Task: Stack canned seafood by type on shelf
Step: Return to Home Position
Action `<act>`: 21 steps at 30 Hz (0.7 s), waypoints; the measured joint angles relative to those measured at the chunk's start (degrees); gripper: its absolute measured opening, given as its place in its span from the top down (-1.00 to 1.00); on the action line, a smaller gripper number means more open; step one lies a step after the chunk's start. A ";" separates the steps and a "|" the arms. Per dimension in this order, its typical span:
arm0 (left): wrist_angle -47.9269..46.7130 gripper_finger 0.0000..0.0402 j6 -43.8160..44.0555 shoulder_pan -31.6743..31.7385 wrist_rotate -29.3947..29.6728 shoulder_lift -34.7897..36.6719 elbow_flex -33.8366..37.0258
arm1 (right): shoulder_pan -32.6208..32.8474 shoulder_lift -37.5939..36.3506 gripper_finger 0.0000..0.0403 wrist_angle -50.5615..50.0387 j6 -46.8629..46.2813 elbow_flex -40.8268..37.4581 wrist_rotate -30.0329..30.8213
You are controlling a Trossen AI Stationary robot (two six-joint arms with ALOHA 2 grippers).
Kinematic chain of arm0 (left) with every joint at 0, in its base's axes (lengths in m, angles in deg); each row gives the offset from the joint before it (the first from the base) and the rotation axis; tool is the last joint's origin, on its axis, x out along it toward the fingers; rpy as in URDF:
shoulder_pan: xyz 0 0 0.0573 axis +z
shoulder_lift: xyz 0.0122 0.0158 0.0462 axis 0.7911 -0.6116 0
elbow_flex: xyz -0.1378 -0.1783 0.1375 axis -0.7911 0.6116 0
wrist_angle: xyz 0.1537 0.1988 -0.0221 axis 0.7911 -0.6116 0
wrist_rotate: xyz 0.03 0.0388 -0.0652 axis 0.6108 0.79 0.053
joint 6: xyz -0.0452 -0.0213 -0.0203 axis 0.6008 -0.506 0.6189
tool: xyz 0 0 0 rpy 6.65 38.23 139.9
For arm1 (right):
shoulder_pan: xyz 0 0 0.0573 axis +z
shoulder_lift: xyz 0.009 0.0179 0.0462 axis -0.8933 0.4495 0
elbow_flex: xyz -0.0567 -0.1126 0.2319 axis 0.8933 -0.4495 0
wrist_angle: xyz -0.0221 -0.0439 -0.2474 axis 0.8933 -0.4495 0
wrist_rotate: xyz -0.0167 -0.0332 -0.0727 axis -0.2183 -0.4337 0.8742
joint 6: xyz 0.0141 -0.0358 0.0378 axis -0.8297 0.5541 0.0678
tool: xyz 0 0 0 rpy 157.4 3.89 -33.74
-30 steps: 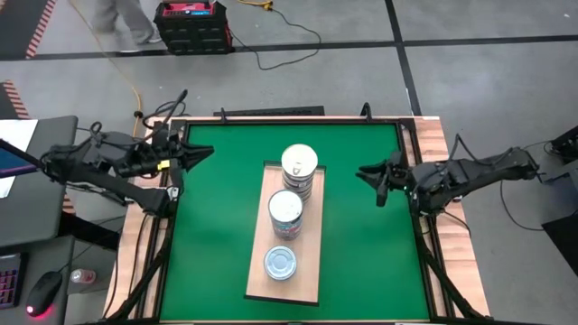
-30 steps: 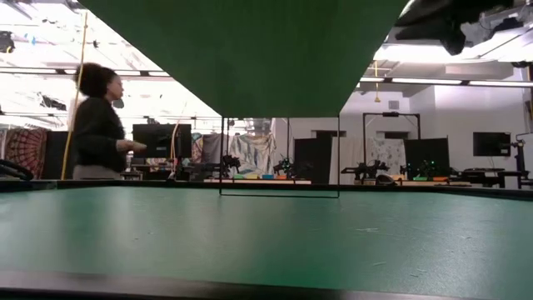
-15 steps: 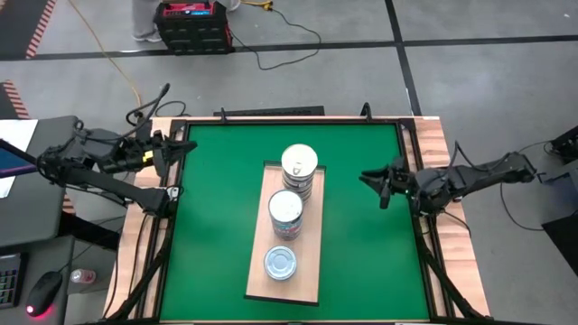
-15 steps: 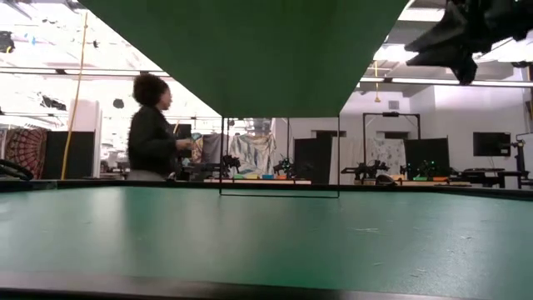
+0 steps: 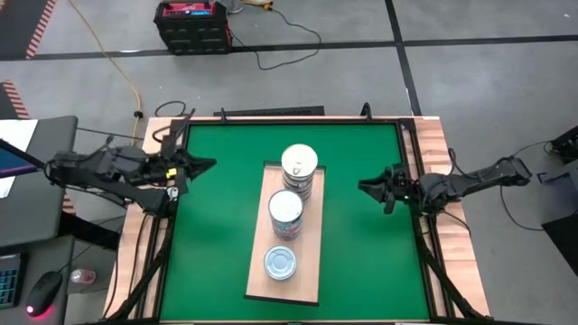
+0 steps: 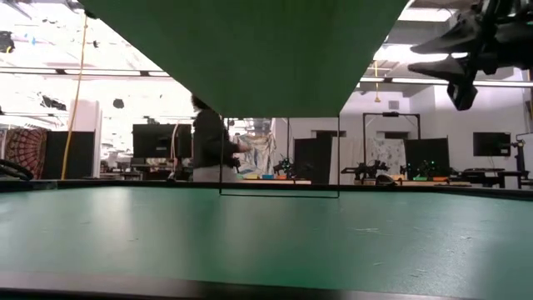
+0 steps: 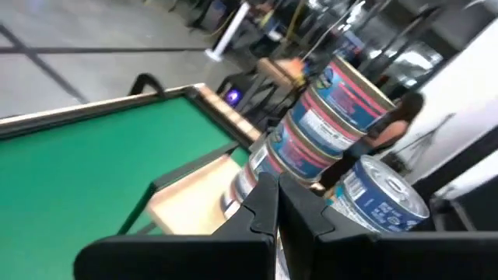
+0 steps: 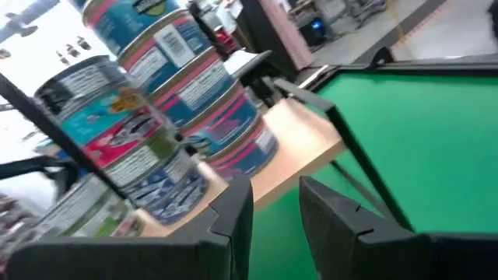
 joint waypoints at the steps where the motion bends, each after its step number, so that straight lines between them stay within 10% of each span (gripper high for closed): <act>1: 2.44 1.00 -0.56 0.00 -0.34 1.07 2.00 | 0.02 -0.78 0.34 -0.10 -0.02 -0.28 -0.55; 9: 22.12 1.00 -8.46 0.02 -3.20 13.04 15.93 | -1.90 -13.55 0.34 -5.89 -0.85 -0.39 -1.55; 21: 22.34 1.00 -17.58 1.11 -3.11 18.82 19.45 | -8.02 -18.67 0.48 -25.43 -0.11 11.68 -1.59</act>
